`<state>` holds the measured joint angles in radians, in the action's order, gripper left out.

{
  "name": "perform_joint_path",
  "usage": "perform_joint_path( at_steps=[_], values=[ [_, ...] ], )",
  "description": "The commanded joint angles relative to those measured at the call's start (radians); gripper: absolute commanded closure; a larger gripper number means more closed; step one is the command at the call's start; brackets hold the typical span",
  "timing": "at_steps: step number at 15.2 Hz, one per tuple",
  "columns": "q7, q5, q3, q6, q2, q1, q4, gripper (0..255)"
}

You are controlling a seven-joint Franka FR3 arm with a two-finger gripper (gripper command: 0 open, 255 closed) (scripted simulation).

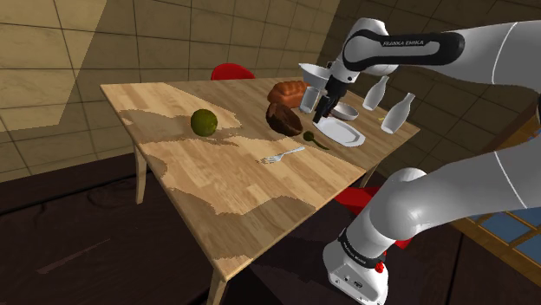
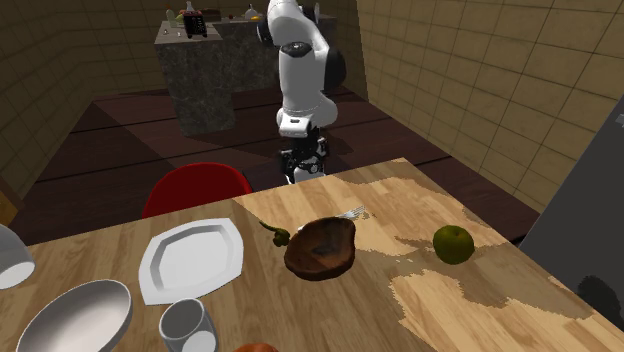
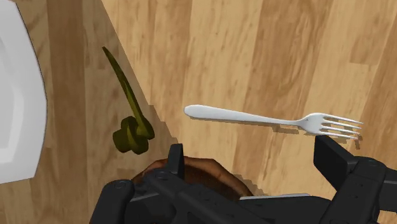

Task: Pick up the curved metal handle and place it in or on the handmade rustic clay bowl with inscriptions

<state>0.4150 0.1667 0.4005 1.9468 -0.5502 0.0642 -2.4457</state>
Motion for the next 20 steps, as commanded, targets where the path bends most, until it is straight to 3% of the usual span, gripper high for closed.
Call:
perform_joint_path(
  at_steps=[1, 6, 11, 20],
  values=[
    [0.044, -0.013, 0.05, 0.048, 0.068, -0.003, 0.014, 0],
    [0.17, -0.083, 0.172, 0.156, 0.244, -0.019, 0.055, 0],
    [0.345, -0.239, 0.28, 0.235, 0.463, -0.039, 0.127, 0],
    [0.418, -0.333, 0.284, 0.339, 0.563, -0.043, 0.091, 0]
  ],
)
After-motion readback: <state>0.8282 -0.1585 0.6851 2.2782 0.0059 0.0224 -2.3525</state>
